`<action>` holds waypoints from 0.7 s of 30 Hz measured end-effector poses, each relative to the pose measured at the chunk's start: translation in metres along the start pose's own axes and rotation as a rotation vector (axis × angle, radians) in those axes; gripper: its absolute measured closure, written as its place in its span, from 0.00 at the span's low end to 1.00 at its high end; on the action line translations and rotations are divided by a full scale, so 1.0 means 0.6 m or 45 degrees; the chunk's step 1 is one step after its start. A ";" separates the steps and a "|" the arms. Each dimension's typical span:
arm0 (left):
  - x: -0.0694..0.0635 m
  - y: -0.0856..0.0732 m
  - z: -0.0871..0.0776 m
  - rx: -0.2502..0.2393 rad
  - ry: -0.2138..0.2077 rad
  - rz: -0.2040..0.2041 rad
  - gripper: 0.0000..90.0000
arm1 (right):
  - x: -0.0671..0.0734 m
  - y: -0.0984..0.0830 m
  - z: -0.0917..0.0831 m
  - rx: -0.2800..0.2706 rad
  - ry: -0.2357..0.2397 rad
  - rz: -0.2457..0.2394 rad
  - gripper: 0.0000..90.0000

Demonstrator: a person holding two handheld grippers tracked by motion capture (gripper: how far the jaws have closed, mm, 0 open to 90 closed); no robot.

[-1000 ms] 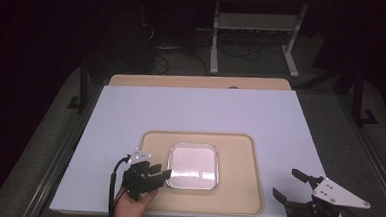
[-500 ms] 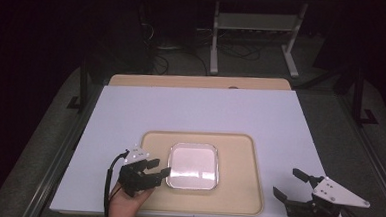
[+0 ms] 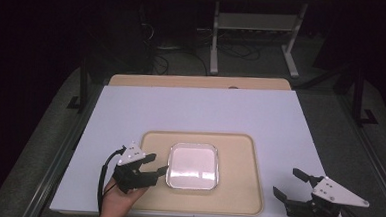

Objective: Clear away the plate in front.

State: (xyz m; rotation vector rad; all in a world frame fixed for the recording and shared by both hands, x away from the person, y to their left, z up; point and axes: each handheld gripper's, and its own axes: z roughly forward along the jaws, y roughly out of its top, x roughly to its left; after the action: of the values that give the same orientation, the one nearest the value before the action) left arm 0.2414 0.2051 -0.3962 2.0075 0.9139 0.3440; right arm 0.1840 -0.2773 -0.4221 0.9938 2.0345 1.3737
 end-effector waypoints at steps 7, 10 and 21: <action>0.003 -0.003 -0.009 -0.019 -0.005 0.119 0.38 | 0.000 0.000 0.001 0.003 -0.002 0.000 0.15; 0.007 -0.004 -0.014 -0.031 -0.010 0.132 0.34 | -0.001 0.000 0.001 0.001 -0.002 0.000 0.15; 0.026 -0.027 -0.039 -0.071 -0.018 0.149 0.31 | 0.000 0.000 0.001 0.006 -0.006 0.000 0.15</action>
State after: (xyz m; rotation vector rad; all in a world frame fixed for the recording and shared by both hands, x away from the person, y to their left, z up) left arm 0.2317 0.2363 -0.3974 2.0140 0.7716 0.4151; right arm 0.1846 -0.2768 -0.4224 0.9975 2.0351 1.3662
